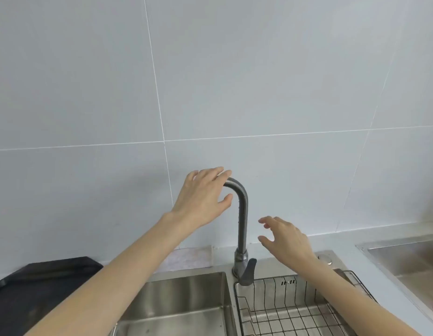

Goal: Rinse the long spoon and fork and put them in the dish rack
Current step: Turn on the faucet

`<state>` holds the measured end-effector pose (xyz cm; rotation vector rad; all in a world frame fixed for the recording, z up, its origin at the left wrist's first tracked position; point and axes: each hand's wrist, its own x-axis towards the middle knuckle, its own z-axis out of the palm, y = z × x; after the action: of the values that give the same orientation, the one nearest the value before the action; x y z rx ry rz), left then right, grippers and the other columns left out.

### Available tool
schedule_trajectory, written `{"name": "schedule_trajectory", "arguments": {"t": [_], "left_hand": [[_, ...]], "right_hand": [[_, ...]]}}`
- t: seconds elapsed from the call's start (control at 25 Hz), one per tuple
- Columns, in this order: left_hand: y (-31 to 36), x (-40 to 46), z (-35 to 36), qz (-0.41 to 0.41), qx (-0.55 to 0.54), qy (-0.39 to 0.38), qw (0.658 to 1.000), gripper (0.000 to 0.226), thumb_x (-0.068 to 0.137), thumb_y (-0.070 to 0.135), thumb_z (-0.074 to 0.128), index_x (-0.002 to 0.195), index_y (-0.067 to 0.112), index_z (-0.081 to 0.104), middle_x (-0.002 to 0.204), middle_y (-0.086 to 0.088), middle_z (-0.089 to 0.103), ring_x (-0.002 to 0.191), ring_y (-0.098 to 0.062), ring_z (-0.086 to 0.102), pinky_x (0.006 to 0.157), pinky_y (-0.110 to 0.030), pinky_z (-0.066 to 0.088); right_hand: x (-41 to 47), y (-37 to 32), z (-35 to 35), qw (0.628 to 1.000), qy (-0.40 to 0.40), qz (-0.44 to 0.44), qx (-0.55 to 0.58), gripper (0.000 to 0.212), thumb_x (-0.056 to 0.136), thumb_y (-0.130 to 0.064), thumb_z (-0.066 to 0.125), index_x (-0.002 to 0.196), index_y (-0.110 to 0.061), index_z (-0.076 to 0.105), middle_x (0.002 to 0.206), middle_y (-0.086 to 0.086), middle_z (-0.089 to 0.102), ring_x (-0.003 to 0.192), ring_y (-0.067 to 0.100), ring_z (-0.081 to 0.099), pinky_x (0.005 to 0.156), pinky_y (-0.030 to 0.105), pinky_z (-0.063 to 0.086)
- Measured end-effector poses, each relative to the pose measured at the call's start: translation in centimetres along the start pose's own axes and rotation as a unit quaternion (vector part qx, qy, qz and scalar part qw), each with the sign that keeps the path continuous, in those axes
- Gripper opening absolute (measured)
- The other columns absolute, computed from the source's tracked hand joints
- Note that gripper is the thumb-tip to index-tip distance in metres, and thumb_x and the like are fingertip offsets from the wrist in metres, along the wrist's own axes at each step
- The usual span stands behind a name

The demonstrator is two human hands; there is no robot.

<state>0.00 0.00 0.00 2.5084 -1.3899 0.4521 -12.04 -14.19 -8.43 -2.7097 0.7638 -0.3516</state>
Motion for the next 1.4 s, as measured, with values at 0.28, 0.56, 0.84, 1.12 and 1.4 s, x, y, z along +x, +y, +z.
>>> {"name": "schedule_trajectory", "arguments": {"t": [0.28,0.56,0.84,1.12,1.4], "left_hand": [[-0.8,2.3,2.4,0.007,0.034,0.017,0.999,0.045,0.095,0.031,0.038,0.139,0.024,0.032,0.145,0.007,0.042,0.129,-0.021,0.035,0.103,-0.035,0.031],[-2.7,4.0,5.0,0.046,0.000,0.110,0.993,0.029,0.092,0.024,0.046,0.118,0.020,0.059,0.109,-0.003,0.067,0.089,-0.029,0.062,0.072,-0.034,0.050],[-3.4,3.8,6.6,0.069,0.062,0.222,0.971,0.033,0.081,0.033,0.041,0.097,0.021,0.068,0.080,0.002,0.072,0.059,-0.022,0.064,0.049,-0.025,0.048],[-3.0,3.4,6.2,0.059,0.012,0.211,0.976,0.023,0.080,0.021,0.059,0.101,0.016,0.068,0.086,-0.005,0.073,0.067,-0.029,0.065,0.055,-0.032,0.051],[-2.7,3.3,6.6,0.056,0.028,0.211,0.975,0.023,0.083,0.021,0.058,0.104,0.016,0.066,0.089,-0.006,0.072,0.071,-0.030,0.065,0.058,-0.037,0.050]], "right_hand": [[1.2,1.8,6.5,0.995,-0.097,0.030,-0.005,0.034,0.093,-0.020,0.048,0.126,-0.024,0.052,0.130,-0.002,0.057,0.113,0.021,0.059,0.088,0.034,0.050],[1.8,2.9,9.5,0.994,-0.104,0.036,-0.006,0.026,0.093,-0.016,0.048,0.114,-0.021,0.063,0.116,0.003,0.065,0.104,0.025,0.062,0.077,0.032,0.049],[1.8,3.2,10.7,0.997,-0.074,0.025,0.012,0.021,0.093,-0.017,0.049,0.105,-0.014,0.066,0.105,0.007,0.067,0.096,0.031,0.062,0.067,0.028,0.039],[1.4,3.2,11.0,0.998,-0.059,0.024,-0.015,0.022,0.095,-0.018,0.046,0.105,-0.012,0.065,0.106,0.008,0.066,0.097,0.033,0.060,0.066,0.029,0.038],[0.5,3.5,11.5,0.998,-0.051,0.014,-0.022,0.022,0.095,-0.018,0.047,0.104,-0.011,0.065,0.105,0.007,0.068,0.095,0.032,0.062,0.065,0.029,0.039]]}}
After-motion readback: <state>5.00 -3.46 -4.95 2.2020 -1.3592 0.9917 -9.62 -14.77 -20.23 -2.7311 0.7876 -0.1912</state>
